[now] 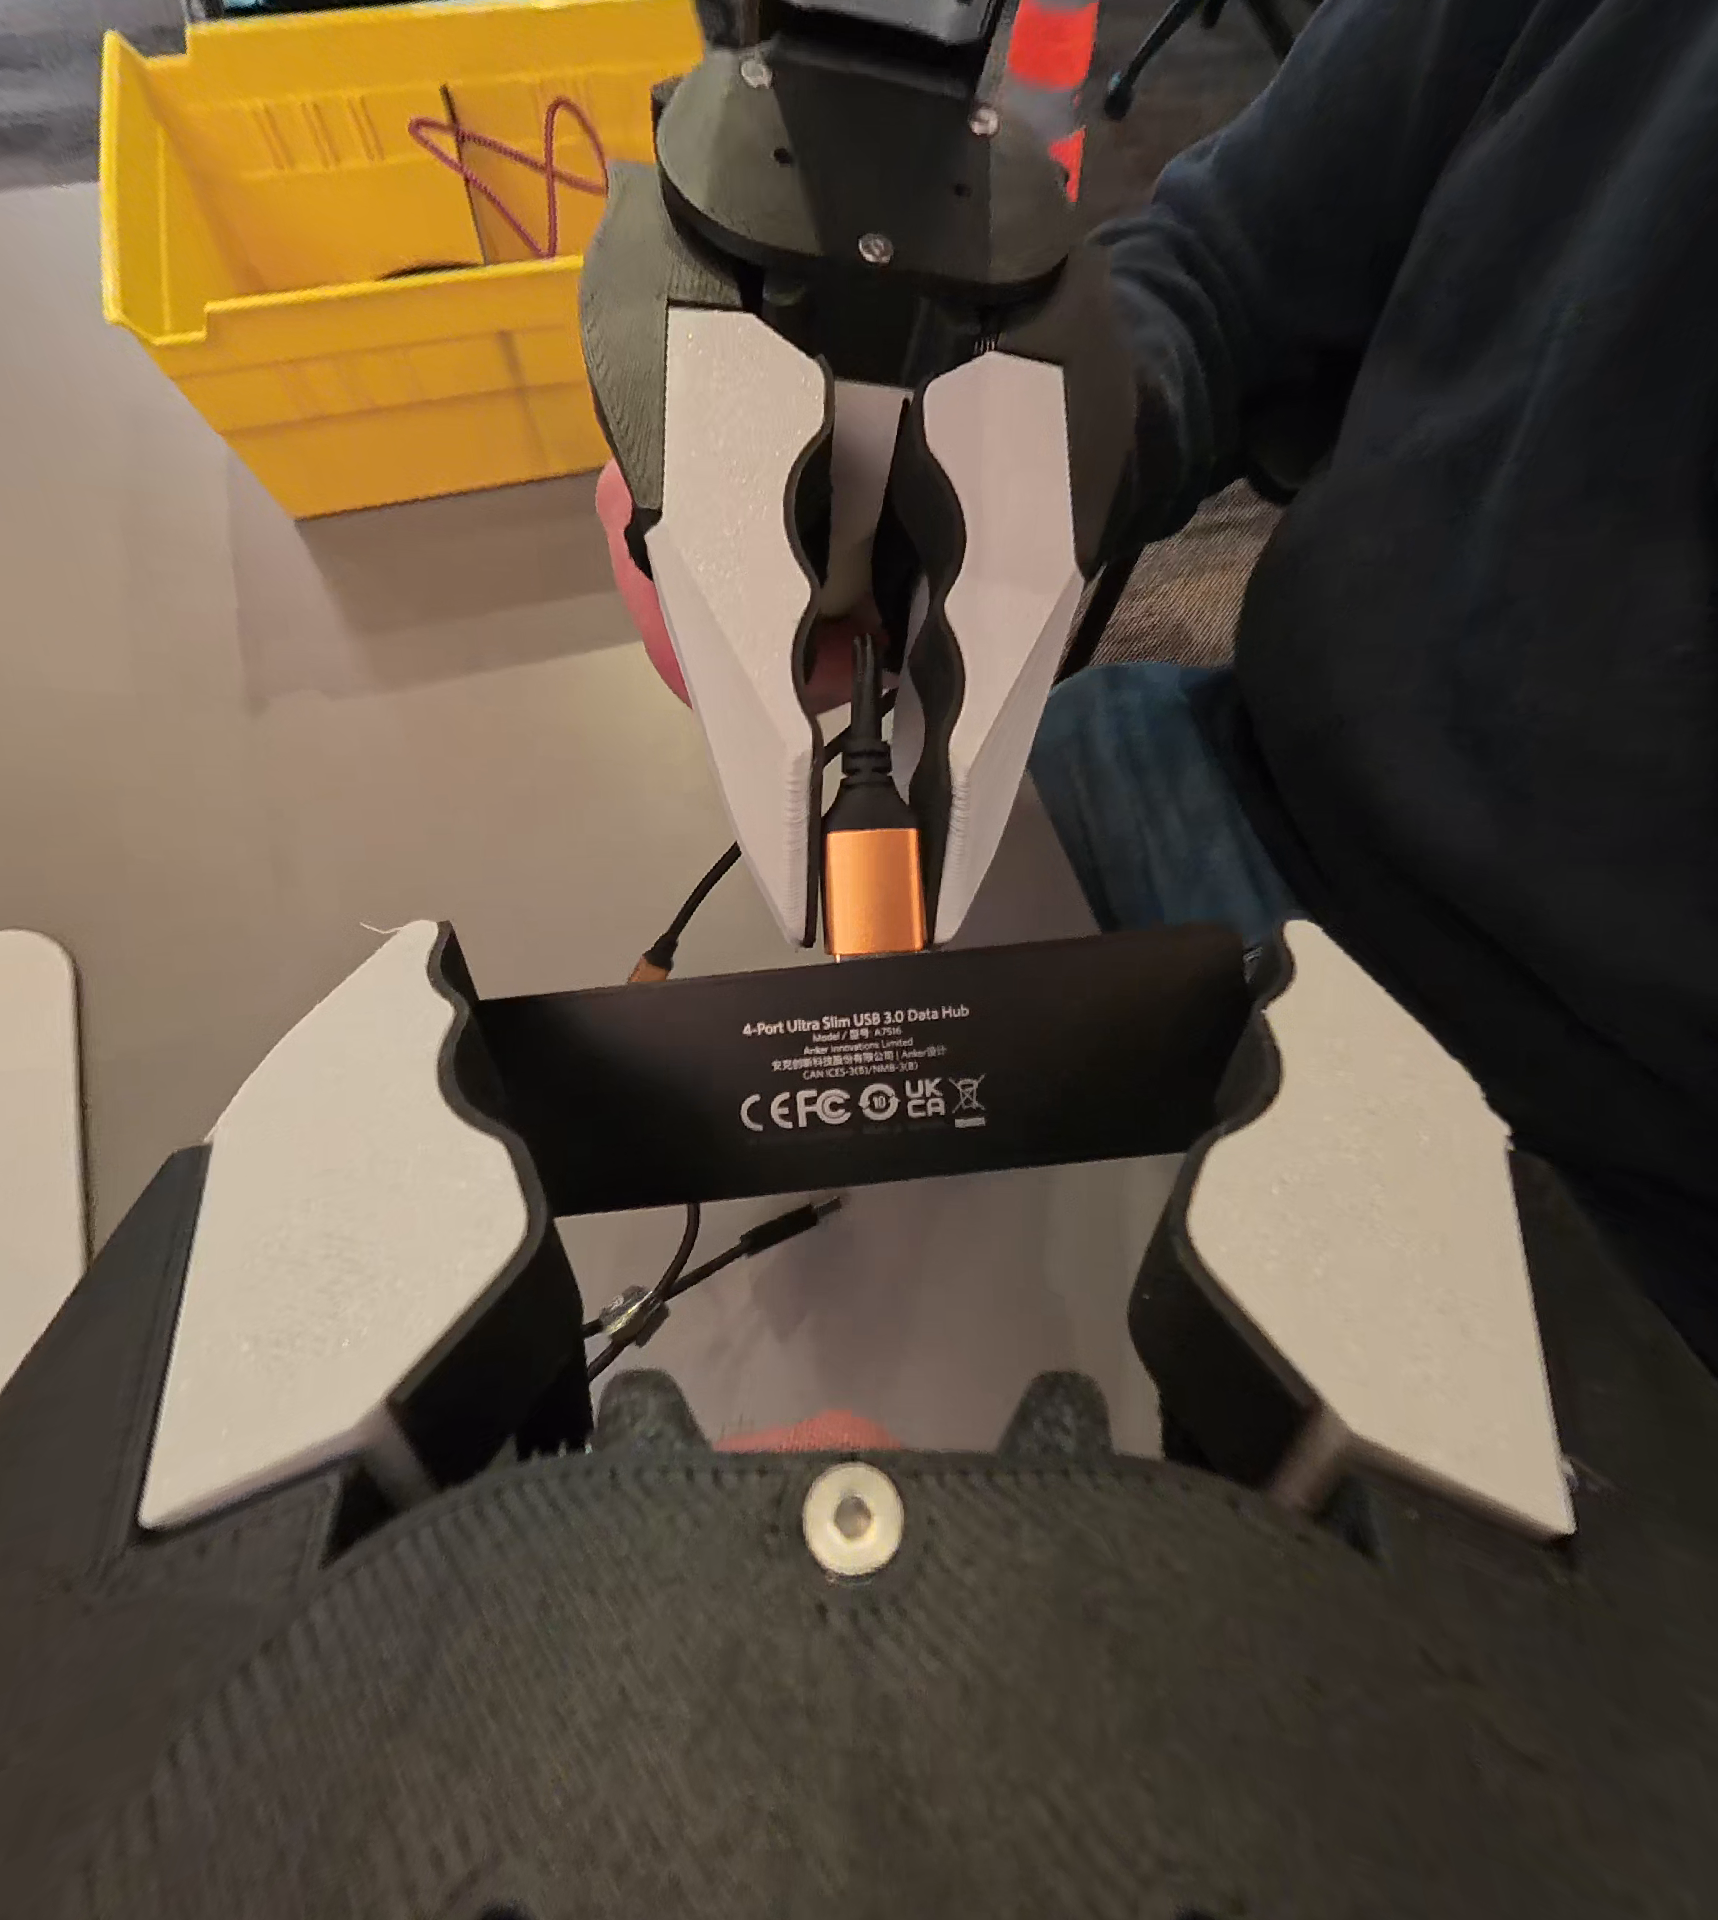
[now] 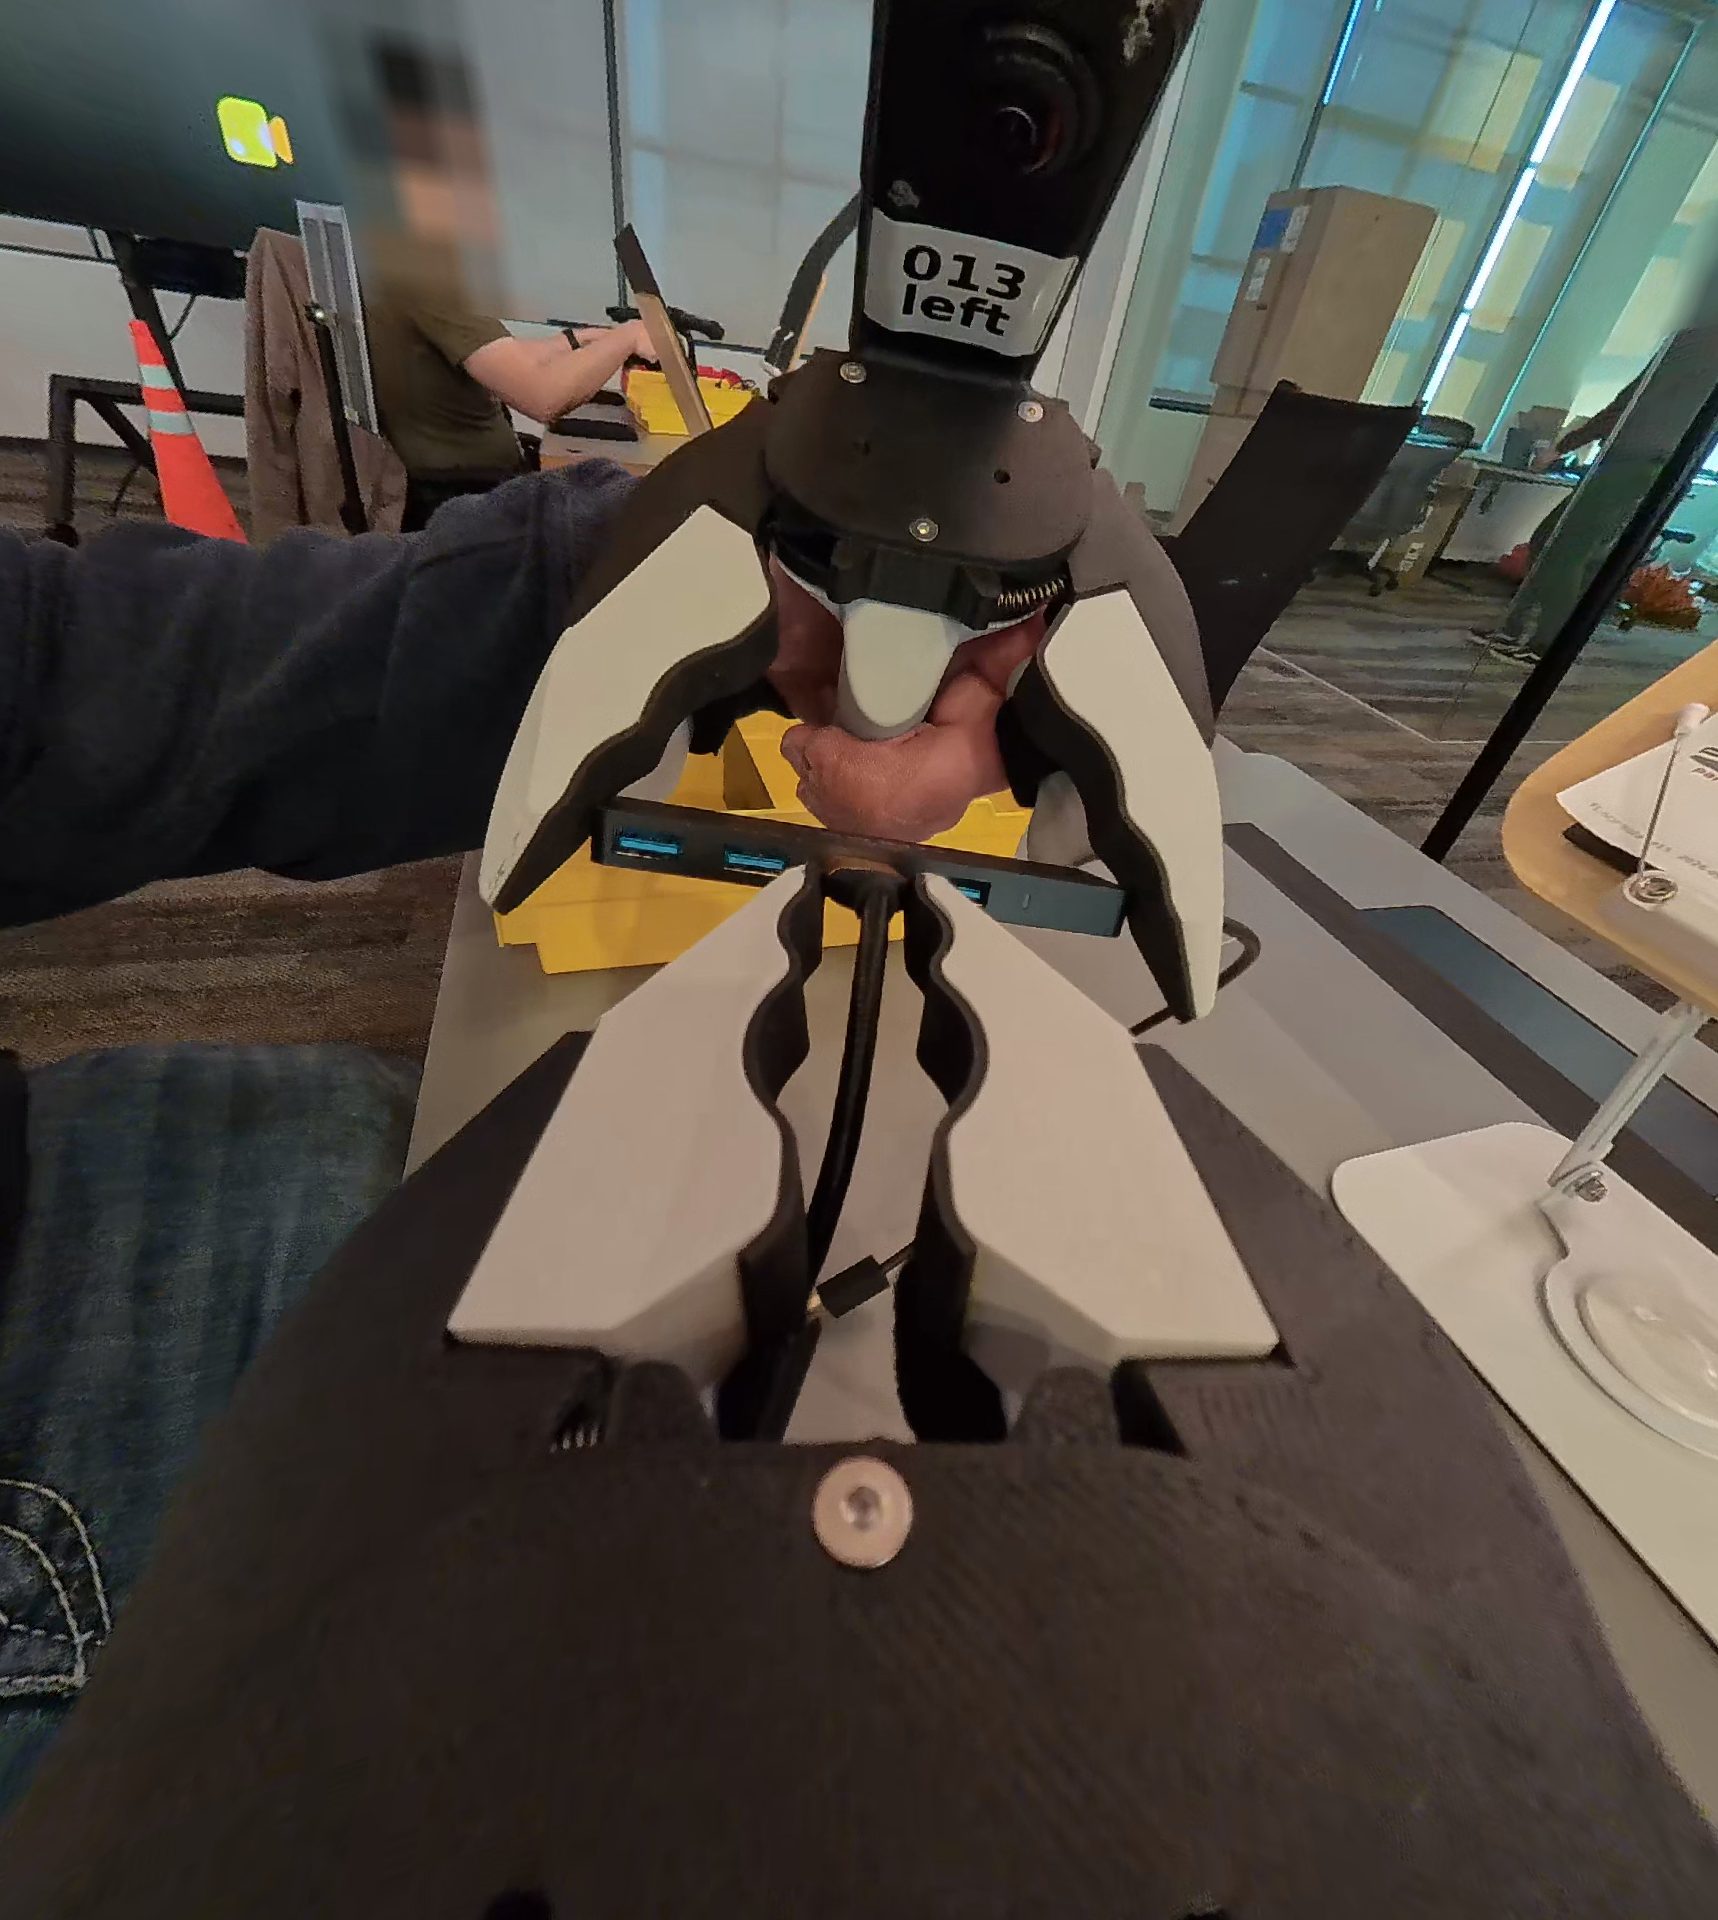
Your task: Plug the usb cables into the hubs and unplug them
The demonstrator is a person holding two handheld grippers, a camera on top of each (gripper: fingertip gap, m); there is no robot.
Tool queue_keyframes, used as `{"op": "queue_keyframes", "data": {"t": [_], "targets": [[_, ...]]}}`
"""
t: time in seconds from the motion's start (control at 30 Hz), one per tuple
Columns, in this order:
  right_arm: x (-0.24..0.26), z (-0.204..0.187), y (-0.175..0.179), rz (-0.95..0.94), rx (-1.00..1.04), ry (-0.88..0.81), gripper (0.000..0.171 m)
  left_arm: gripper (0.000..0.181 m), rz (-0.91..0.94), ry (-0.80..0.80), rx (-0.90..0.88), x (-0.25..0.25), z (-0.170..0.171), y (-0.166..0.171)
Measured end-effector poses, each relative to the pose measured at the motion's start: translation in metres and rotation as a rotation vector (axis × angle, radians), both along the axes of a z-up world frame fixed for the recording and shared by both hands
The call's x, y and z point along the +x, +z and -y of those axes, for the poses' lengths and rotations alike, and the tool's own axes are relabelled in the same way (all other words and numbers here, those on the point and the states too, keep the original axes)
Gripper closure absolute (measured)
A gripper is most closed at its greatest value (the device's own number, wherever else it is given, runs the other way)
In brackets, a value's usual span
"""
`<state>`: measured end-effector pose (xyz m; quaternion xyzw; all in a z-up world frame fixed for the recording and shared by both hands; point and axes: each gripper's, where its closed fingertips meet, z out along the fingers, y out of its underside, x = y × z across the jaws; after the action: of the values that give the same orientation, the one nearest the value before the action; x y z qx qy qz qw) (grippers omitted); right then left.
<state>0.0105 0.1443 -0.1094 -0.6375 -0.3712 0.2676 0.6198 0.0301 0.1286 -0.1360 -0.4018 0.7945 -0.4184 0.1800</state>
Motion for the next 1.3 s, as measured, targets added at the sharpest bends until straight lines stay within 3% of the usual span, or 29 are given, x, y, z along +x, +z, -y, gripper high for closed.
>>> {"op": "queue_keyframes", "data": {"t": [0.27, 0.4, 0.87, 1.3], "targets": [[-0.002, 0.004, 0.002, 0.004, 0.024, 0.02, 0.158, 0.046, -0.046, 0.026, 0.072, 0.002, 0.003, 0.0], [-0.002, 0.005, 0.002, 0.014, 0.023, 0.012, 0.158, 0.035, -0.094, 0.061, 0.112, 0.004, -0.001, -0.008], [0.005, -0.002, -0.003, -0.035, -0.066, 0.015, 0.158, 0.035, -0.171, 0.11, 0.24, 0.006, -0.008, -0.019], [0.008, 0.0, 0.003, -0.07, -0.037, 0.015, 0.158, 0.037, -0.089, 0.09, 0.154, 0.012, -0.003, -0.01]]}}
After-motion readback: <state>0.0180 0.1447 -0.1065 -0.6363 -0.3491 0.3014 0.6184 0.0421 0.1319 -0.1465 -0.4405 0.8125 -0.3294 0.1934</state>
